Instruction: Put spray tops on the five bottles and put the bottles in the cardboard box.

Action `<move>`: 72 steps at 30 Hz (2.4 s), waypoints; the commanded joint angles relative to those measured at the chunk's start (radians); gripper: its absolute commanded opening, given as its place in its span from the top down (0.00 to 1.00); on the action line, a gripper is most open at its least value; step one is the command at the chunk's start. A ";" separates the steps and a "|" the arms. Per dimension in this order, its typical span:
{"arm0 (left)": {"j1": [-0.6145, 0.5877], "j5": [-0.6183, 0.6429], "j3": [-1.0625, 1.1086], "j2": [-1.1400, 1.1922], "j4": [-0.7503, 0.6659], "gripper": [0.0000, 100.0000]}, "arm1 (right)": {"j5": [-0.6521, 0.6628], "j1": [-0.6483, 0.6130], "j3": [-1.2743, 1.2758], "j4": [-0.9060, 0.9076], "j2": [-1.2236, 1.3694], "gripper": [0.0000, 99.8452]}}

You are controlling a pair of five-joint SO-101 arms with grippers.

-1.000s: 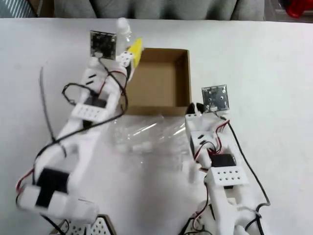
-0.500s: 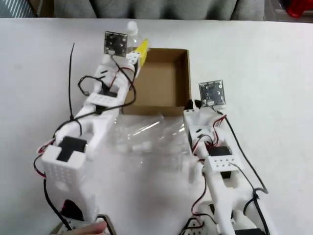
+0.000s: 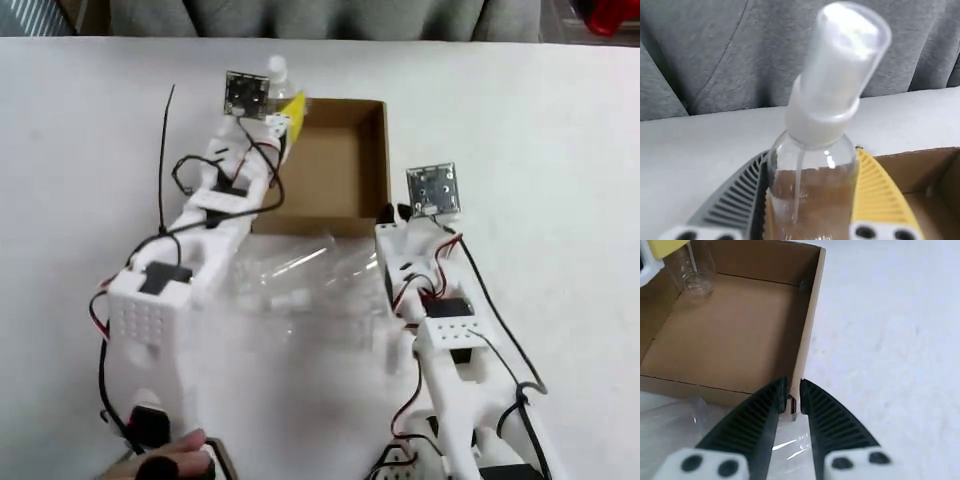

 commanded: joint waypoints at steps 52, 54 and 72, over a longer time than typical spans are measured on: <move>-0.033 0.026 0.002 -0.039 0.005 0.60 | 0.011 0.002 -0.051 -0.022 0.002 0.98; -0.025 0.031 0.048 -0.088 0.005 0.60 | 0.011 0.002 -0.051 -0.024 0.002 0.98; -0.033 0.029 0.331 -0.367 0.040 0.60 | 0.011 0.002 -0.052 -0.024 0.002 0.98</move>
